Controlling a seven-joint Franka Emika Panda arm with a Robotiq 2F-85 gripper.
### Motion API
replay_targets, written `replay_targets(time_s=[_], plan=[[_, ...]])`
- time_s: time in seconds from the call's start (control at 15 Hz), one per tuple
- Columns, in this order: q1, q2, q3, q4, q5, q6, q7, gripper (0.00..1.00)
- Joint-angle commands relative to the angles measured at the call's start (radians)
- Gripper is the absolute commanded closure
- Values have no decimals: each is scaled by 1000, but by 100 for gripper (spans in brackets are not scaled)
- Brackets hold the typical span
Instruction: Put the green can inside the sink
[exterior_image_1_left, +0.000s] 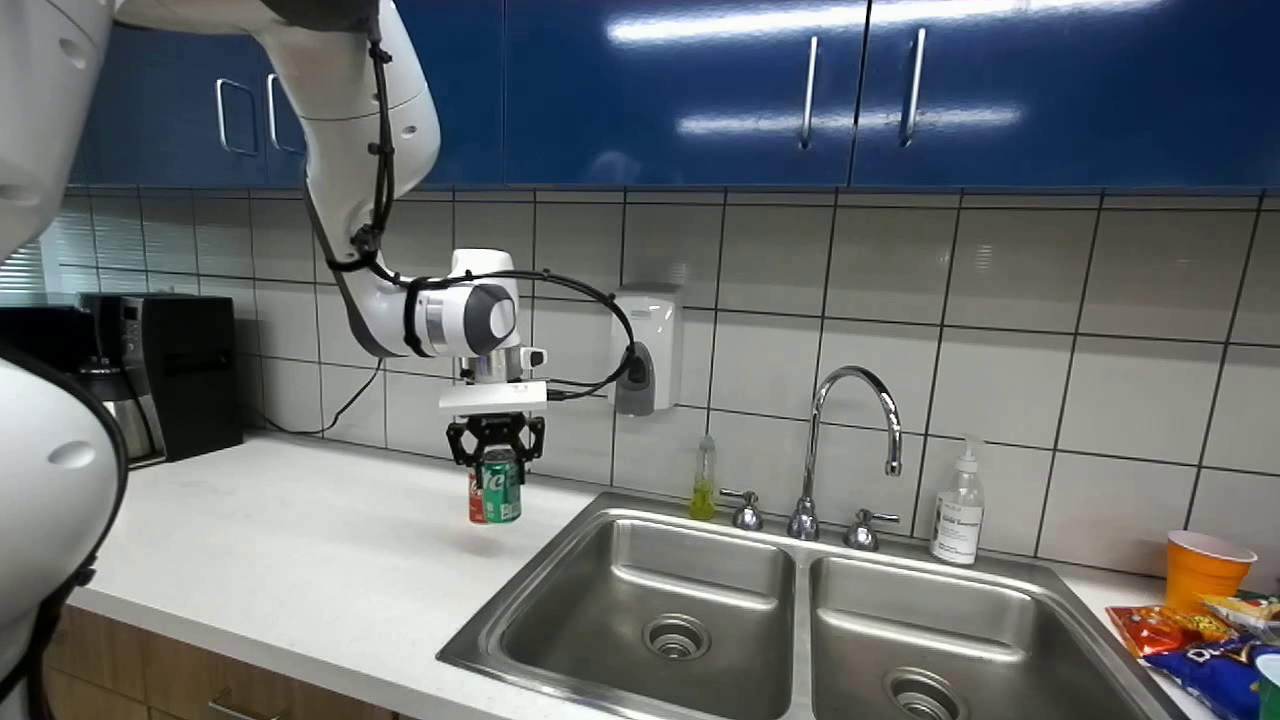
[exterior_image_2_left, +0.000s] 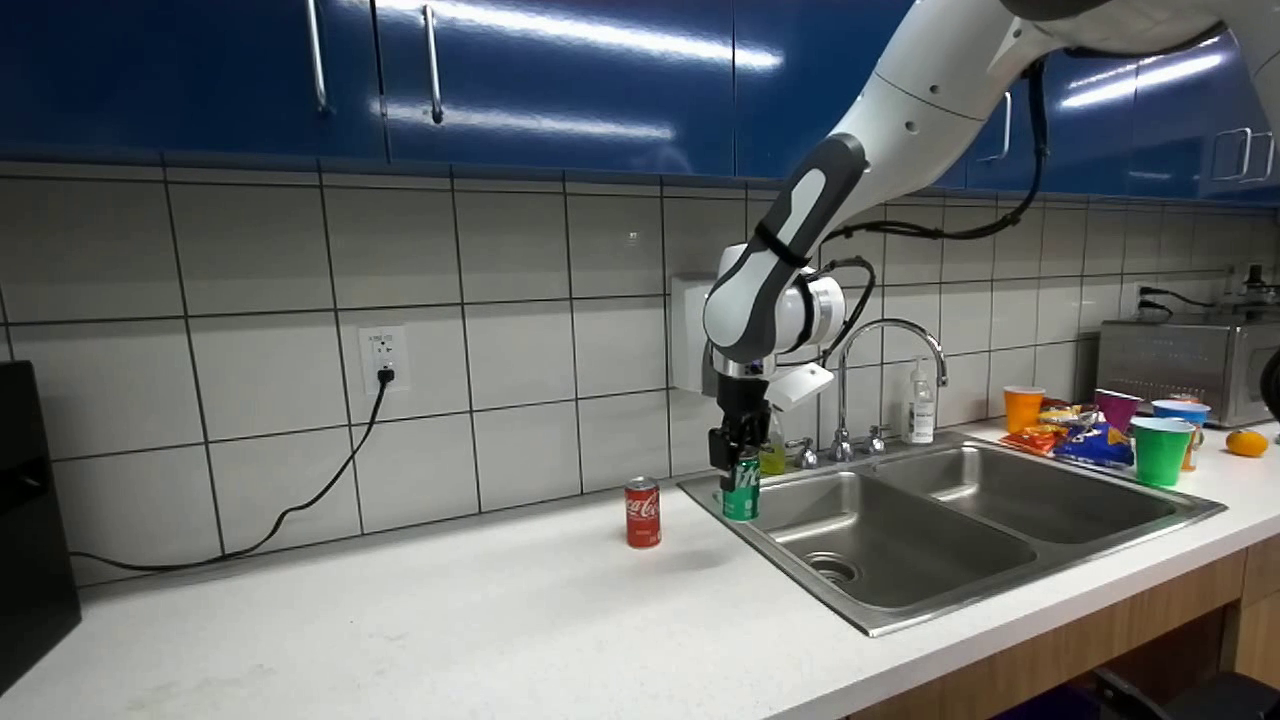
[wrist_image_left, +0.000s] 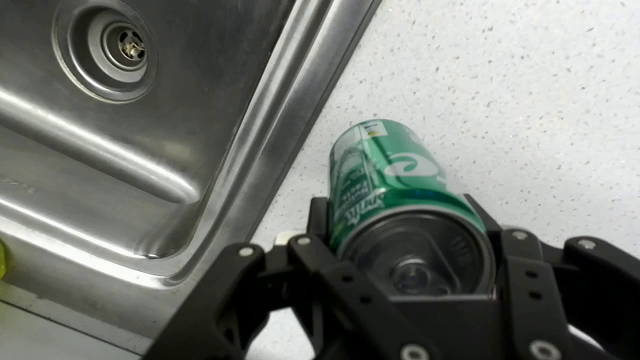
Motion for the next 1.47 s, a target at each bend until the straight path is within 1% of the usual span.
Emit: replay_targets(time_s=[0.0, 0.6, 1.07, 1.4], plan=[[-15, -87, 19, -62, 20, -38, -4, 62], [-7, -194, 5, -166, 22, -69, 7, 62], [-4, -237, -10, -213, 15, -79, 17, 62], [-10, -251, -35, -239, 4, -77, 38, 62]])
